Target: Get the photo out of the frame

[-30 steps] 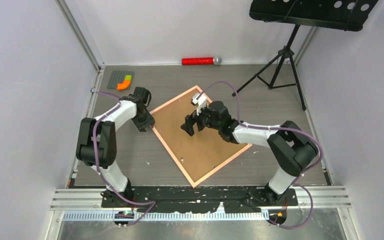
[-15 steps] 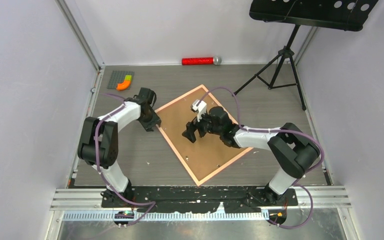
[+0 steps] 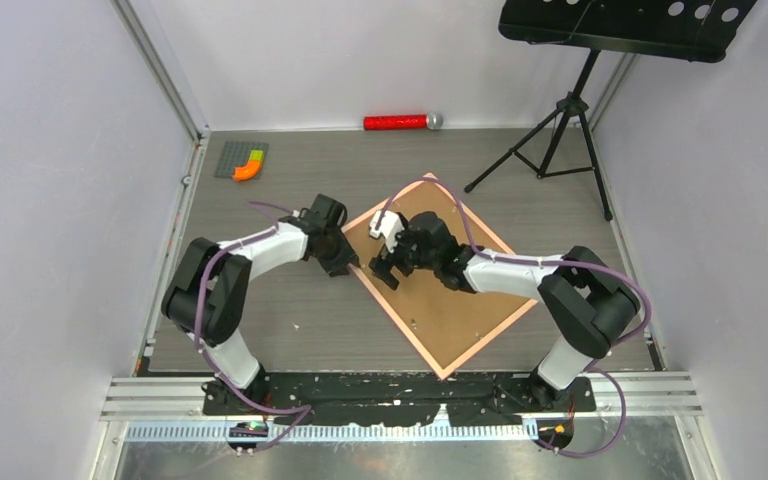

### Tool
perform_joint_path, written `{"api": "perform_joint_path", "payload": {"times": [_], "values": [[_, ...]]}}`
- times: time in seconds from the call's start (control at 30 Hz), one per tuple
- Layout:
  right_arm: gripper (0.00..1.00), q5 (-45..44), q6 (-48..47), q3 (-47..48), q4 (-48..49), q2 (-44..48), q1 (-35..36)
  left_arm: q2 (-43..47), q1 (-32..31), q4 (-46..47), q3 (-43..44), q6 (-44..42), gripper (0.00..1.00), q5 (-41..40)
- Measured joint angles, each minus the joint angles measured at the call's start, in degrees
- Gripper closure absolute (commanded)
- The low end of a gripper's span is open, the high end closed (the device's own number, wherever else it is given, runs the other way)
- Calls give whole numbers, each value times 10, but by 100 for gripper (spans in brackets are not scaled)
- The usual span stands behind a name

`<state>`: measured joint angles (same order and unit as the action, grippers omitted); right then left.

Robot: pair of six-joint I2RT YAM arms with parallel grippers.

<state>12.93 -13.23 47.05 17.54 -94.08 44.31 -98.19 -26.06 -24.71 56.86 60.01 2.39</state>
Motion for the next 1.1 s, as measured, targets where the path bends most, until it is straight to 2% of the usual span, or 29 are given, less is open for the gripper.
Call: {"api": "perform_joint_path", "payload": {"times": [0.23,0.4,0.6,0.83,0.87,0.97,1.1], "values": [[1,-11,-224,53,-60,-4,-5,4,-10,22,-25,20,67,38],[0,49,-321,101,-121,-34,-13,18,-10,26,-40,27,67,37],[4,118,-340,139,-155,-89,-13,32,-10,28,-55,21,67,39],[5,137,-339,166,-199,-125,-9,54,2,24,-66,-3,56,45],[5,140,-338,170,-206,-125,-9,81,15,1,-76,-10,55,34],[5,141,-341,181,-221,-127,-8,87,37,-14,-73,-20,55,32],[5,137,-358,217,-248,-143,3,42,68,-34,-36,-32,57,51]]}}
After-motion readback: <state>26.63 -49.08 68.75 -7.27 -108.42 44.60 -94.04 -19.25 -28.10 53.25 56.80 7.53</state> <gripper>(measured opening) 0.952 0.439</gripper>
